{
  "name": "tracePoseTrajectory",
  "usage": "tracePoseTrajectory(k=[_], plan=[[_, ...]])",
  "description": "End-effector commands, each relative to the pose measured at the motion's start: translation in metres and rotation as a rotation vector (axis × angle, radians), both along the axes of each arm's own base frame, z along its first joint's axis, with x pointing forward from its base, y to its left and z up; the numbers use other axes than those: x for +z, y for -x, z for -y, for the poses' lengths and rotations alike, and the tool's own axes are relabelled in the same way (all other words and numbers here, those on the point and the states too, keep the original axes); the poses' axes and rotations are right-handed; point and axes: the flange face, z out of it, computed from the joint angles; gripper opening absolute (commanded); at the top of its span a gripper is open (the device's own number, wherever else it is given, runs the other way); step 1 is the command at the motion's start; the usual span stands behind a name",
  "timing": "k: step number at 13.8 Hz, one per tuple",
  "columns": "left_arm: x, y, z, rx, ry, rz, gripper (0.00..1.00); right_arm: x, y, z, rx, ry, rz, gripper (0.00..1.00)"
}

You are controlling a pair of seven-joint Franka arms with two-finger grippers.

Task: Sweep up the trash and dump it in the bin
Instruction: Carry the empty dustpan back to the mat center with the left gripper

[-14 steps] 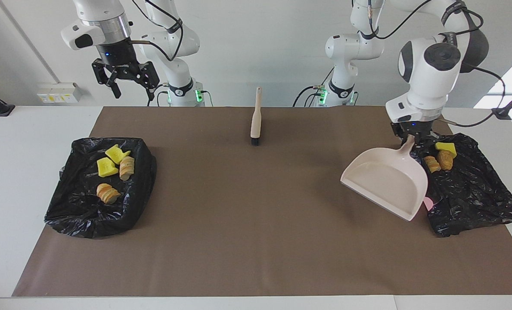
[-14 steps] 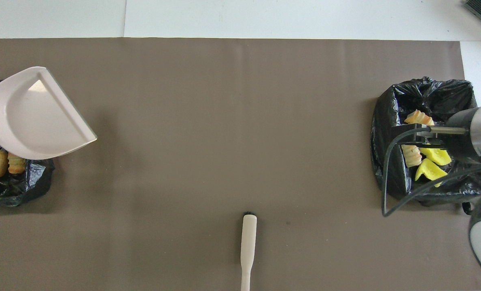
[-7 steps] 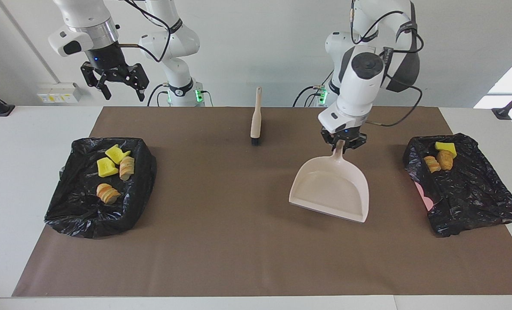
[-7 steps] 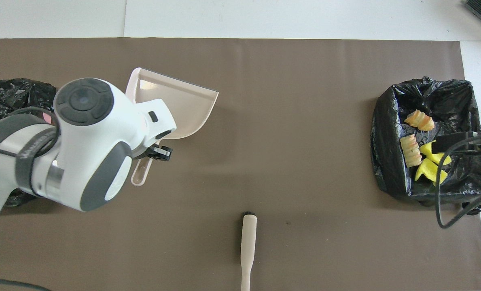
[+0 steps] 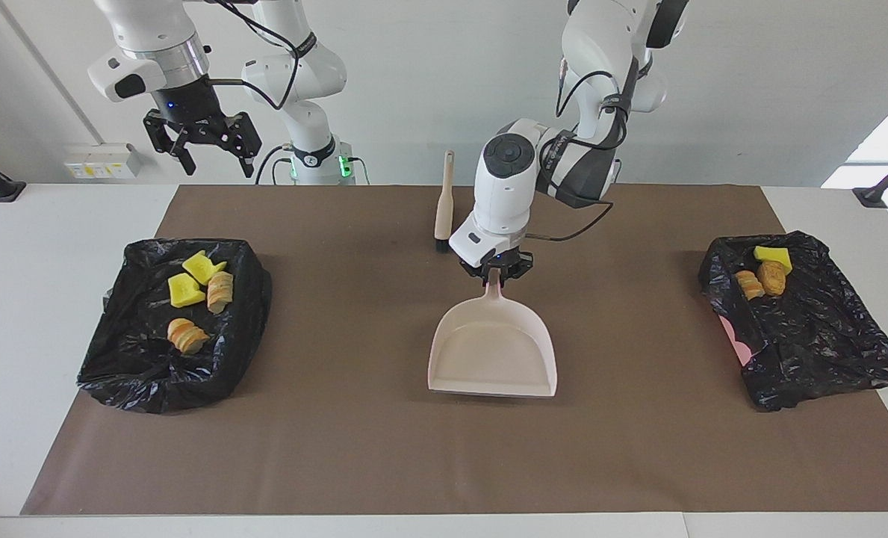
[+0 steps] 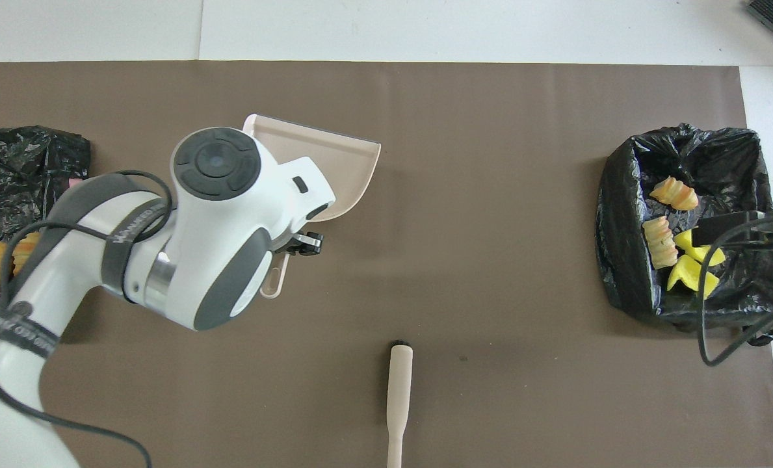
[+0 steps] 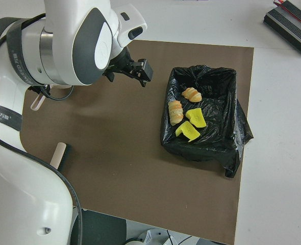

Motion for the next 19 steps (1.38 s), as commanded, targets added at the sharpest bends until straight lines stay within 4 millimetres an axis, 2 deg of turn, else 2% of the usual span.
tracePoseTrajectory(k=[1,2,6,8,11,14,16,19], plan=[[0.001,-0.009,0.015,0.045,0.015,0.000,0.00,0.001,0.002,0.016,0.038,-0.002,-0.002,1.00],[-0.002,-0.009,0.023,0.041,0.017,0.001,0.00,0.000,0.002,0.016,0.036,-0.003,-0.005,1.00],[-0.038,-0.006,0.044,0.013,0.011,-0.009,0.00,0.000,0.003,0.016,0.032,-0.002,-0.013,1.00],[-0.044,0.008,0.058,-0.015,0.011,-0.012,0.00,0.000,0.002,0.017,0.033,0.000,-0.010,1.00],[-0.062,0.018,0.061,-0.010,0.025,-0.041,0.00,0.000,0.002,0.015,0.033,0.000,-0.011,1.00],[-0.069,0.026,0.057,-0.014,0.027,-0.065,0.01,0.000,0.002,0.015,0.033,0.000,-0.011,1.00],[-0.071,0.027,0.056,-0.015,0.029,-0.074,0.22,0.000,0.002,0.015,0.033,-0.002,-0.011,1.00],[-0.062,0.024,0.055,-0.038,0.035,-0.056,1.00,0.000,0.002,0.015,0.033,0.000,-0.011,1.00]])
